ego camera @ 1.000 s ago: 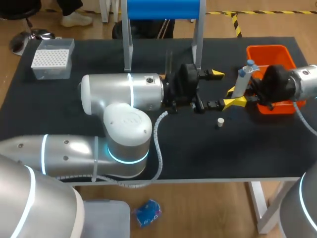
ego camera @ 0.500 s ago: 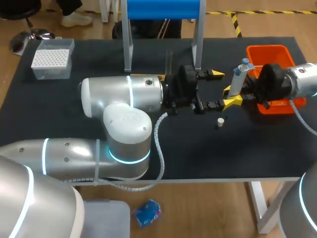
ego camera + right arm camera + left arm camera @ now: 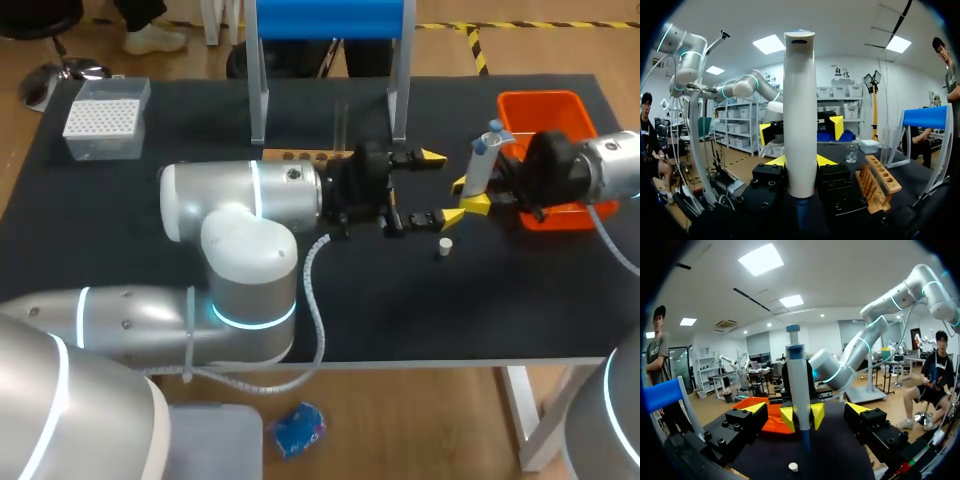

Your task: Invert the test tube, pick up the pipette, mount the tip to pipette, aspirate from beaker and dispense into the tube, eject the tip, return the pipette, and cap with the stopper.

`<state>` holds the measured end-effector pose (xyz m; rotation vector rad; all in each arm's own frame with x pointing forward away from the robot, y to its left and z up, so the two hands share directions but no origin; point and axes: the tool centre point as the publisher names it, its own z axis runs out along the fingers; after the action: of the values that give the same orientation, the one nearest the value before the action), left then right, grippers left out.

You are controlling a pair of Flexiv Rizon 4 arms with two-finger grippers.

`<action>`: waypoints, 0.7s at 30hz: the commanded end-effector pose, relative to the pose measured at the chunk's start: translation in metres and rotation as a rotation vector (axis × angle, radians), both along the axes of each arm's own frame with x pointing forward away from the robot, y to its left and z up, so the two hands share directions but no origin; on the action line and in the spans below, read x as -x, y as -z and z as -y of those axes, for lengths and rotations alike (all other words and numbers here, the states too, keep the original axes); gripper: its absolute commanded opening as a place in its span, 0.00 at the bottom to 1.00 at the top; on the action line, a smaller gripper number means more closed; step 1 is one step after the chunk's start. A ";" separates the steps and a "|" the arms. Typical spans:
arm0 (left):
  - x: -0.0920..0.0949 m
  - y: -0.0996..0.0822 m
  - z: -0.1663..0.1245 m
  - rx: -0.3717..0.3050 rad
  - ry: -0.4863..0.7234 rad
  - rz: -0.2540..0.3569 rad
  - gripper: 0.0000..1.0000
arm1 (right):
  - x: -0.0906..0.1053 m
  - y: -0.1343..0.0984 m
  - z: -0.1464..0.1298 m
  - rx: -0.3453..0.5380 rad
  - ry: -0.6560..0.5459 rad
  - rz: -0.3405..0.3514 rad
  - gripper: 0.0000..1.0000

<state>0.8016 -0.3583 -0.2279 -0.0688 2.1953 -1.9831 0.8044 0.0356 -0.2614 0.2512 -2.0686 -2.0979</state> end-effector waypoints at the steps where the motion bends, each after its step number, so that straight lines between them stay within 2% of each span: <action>1: 0.004 0.003 -0.026 0.028 0.005 0.008 1.00 | 0.006 0.000 -0.016 0.003 0.011 -0.001 0.00; 12: 0.011 0.011 -0.056 0.046 -0.027 0.019 1.00 | 0.012 0.007 -0.067 -0.008 0.000 -0.004 0.00; 21: 0.018 0.013 -0.076 0.045 -0.062 0.010 1.00 | 0.013 0.014 -0.091 -0.005 0.012 -0.013 0.00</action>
<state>0.7902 -0.2954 -0.2420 -0.1264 2.1266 -1.9900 0.7915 0.1209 -0.2729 0.2275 -2.0650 -2.1005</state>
